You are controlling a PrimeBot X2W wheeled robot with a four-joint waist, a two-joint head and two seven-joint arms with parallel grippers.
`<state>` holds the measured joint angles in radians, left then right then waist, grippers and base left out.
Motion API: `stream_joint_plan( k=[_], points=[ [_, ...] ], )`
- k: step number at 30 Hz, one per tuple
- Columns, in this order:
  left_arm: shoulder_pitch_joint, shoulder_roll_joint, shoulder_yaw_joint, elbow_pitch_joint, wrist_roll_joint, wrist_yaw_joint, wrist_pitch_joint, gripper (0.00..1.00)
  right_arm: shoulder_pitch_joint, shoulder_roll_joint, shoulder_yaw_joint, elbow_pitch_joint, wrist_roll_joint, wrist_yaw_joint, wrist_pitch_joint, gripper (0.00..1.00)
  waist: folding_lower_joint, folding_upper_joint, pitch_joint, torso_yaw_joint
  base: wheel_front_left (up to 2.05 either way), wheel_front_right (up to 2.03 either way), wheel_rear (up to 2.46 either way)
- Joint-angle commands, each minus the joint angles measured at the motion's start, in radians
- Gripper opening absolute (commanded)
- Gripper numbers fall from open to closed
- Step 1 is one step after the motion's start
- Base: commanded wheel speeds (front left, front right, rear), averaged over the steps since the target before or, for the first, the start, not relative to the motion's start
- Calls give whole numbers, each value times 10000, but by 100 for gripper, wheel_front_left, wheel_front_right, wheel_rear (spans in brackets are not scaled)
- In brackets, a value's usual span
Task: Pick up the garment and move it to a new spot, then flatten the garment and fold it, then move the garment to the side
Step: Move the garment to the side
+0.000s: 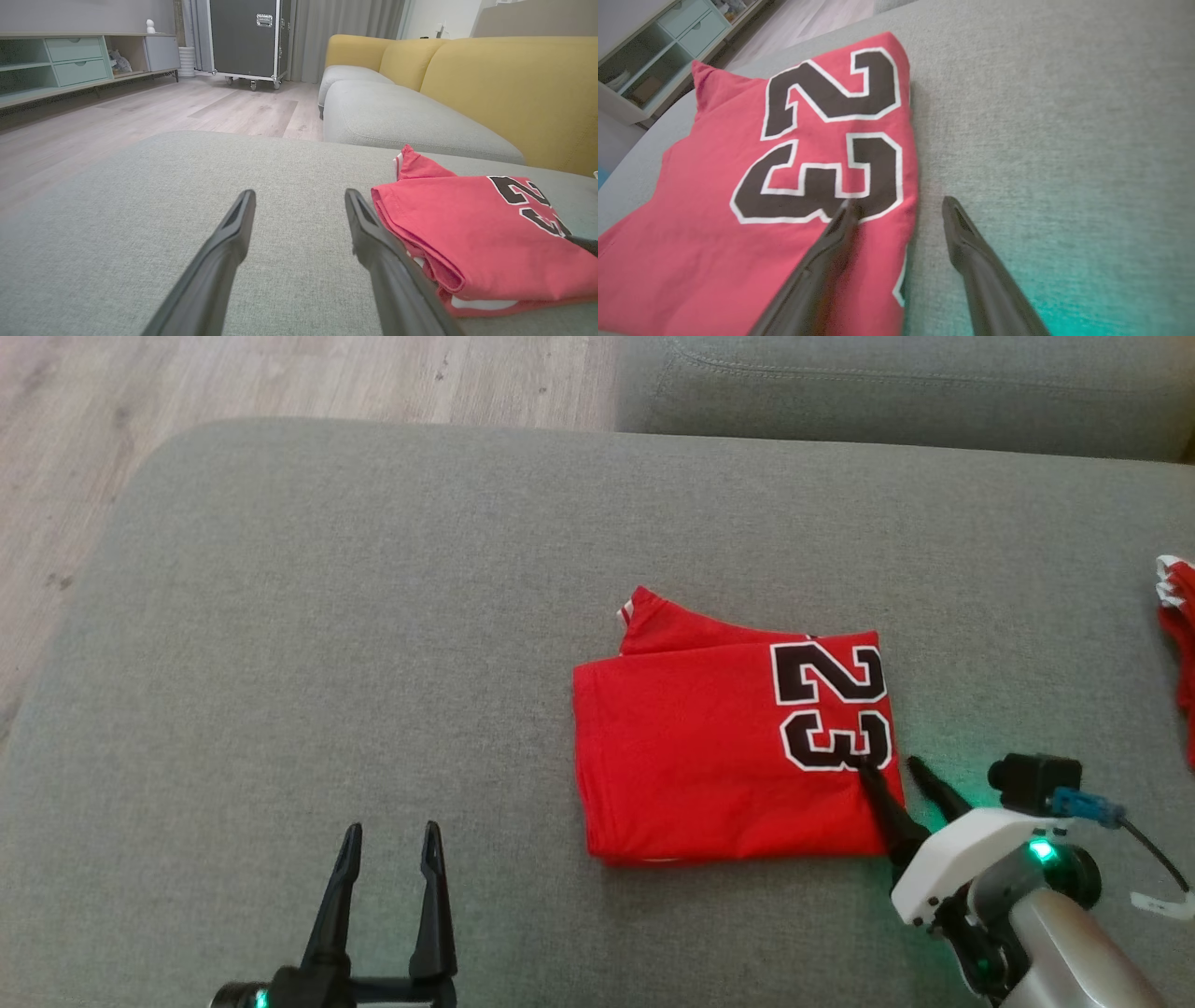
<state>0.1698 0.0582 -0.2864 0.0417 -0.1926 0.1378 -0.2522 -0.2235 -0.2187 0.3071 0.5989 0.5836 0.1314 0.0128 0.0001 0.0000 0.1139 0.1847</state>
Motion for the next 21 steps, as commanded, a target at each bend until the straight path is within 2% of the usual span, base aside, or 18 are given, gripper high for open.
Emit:
stream_joint_plan(
  k=[1,2,7,13,14,21],
  points=[
    [-342,-80,269,-341,-37,45,-95,100,-304,-27,263,-105,123,-7,111,16,-1,0,15,2,0,0,0],
    [-339,-80,255,-345,-104,5,-95,100,-359,-45,271,-41,162,-7,119,0,-1,0,21,-12,0,0,0],
    [-304,-80,339,-510,-296,-79,-95,100,-681,-336,128,-61,225,-7,-144,0,-1,0,117,-328,0,0,0],
    [-452,-80,387,-972,-569,-485,-95,100,-1329,-1376,-156,-442,-77,-7,99,0,-1,0,479,-963,0,0,0],
    [-452,-80,387,-972,-569,-485,-95,100,-1329,-1376,-156,-442,-77,-7,99,0,-1,0,479,-963,0,0,0],
    [-869,-80,362,-1096,-669,-727,-95,100,-2178,-3108,-951,-1469,-435,-7,816,0,-1,0,1067,-1697,0,0,0]
  ],
)
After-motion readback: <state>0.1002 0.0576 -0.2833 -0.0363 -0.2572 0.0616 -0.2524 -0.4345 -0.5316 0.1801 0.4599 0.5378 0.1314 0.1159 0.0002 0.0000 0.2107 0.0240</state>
